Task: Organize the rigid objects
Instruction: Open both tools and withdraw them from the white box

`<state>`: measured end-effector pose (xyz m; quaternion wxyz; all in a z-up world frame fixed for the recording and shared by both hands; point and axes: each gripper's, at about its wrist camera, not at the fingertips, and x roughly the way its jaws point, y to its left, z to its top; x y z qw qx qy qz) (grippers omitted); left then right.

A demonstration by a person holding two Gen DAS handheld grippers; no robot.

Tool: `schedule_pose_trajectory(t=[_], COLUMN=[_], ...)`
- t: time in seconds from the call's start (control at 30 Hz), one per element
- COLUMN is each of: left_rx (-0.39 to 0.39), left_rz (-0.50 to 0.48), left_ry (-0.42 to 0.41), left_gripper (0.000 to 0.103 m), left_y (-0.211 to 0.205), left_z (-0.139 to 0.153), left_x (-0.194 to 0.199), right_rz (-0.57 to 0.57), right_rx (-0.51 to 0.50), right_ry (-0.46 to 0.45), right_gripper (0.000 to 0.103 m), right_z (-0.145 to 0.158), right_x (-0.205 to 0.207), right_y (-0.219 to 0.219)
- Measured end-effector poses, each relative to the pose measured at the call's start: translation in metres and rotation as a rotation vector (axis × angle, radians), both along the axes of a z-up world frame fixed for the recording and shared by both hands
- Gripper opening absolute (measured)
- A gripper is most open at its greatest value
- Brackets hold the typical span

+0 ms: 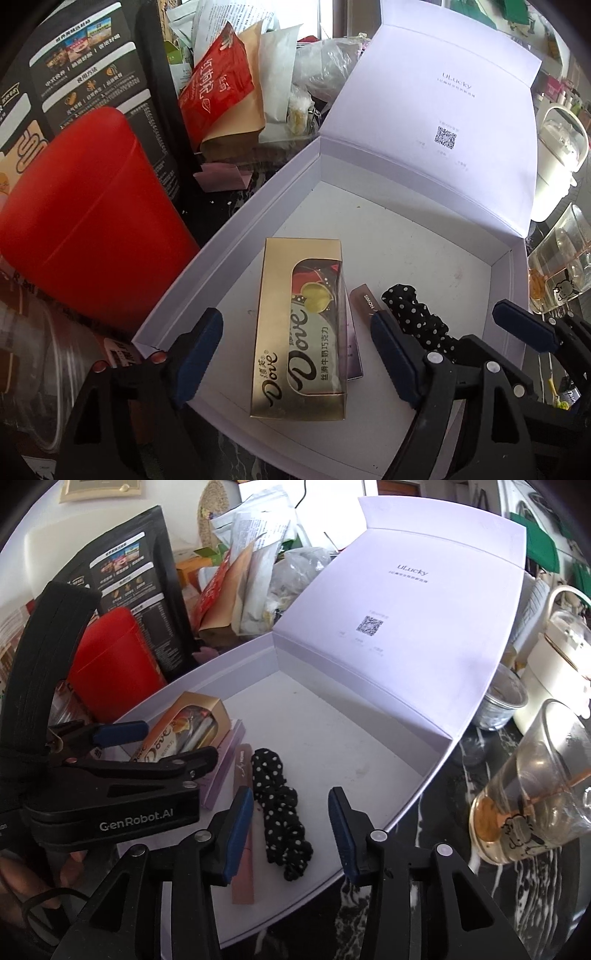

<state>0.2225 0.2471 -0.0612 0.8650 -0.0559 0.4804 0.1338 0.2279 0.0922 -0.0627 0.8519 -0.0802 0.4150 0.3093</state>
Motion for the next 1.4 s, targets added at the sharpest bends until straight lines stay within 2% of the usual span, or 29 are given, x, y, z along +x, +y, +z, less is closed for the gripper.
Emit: schedule_pose_trajectory(t=[0.23,0.77,1.2,1.27,1.4], left_rx=[-0.002,0.009,0.025,0.029,0.026], left_rz=[0.007,-0.005,-0.018,-0.021,-0.031], left_ry=[-0.023,-0.116,-0.179,-0.187,-0.200], left_gripper=[0.083,0.083,0.083,0.084,0.096], left_y=[-0.008,-0.031,-0.052,-0.056,-0.063], left_z=[0.013,0.060,0.085,0.087,0.089], left_x=[-0.012,-0.065,-0.117,-0.122,-0.137], right_rz=[-0.016,-0.051,-0.069,-0.069,-0.083], right_rx=[0.002,0.025,0.054,0.056,0.059], right_ry=[-0.020,-0.078,-0.132,-0.136,-0.135], right_gripper=[0.042,0.042,0.052,0.055,0.058], right_z=[0.006,0.048,0.074,0.076,0.078], right_x=[-0.008,-0.045,-0.087,-0.093,-0.105], right_y=[-0.014,-0.036,-0.062,-0.065,-0.075])
